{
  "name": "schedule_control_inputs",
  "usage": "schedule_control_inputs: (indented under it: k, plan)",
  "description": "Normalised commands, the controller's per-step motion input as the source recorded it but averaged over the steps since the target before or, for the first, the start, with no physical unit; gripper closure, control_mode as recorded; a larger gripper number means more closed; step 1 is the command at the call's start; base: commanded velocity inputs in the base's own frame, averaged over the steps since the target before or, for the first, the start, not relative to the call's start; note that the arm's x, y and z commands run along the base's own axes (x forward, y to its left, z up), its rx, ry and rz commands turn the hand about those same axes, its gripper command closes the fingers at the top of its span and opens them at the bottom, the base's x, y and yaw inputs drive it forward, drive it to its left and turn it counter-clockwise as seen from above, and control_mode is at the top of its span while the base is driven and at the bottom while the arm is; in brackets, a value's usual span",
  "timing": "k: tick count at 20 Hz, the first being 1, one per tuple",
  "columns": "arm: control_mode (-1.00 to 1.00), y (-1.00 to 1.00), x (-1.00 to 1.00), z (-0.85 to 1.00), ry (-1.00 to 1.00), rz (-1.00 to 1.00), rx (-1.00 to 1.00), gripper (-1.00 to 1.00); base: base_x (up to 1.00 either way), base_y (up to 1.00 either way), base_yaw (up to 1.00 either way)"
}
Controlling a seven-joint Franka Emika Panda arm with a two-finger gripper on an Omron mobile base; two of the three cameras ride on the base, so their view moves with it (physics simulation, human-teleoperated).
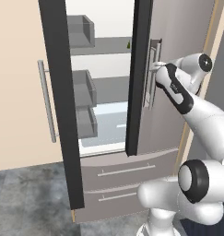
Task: There is a bowl on the dining counter. Grab a lemon wedge from the fridge and place it in the bowl. Then get the liquor bottle and glass cup from the cabinet and place them next to the bowl.
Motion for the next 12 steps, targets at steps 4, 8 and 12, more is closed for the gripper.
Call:
schedule_control_inputs:
  k: [4,8,12]
  plan:
    - [-1.0,-0.13,0.52,0.0,0.0,0.0,0.0,-1.0,0.0,0.0,0.0]
    - [-1.0,-0.11,0.53,0.0,0.0,0.0,0.0,-1.0,0.0,0.0,0.0]
    - [-1.0,-0.05,0.54,0.0,0.0,0.0,0.0,-1.0,0.0,0.0,0.0]
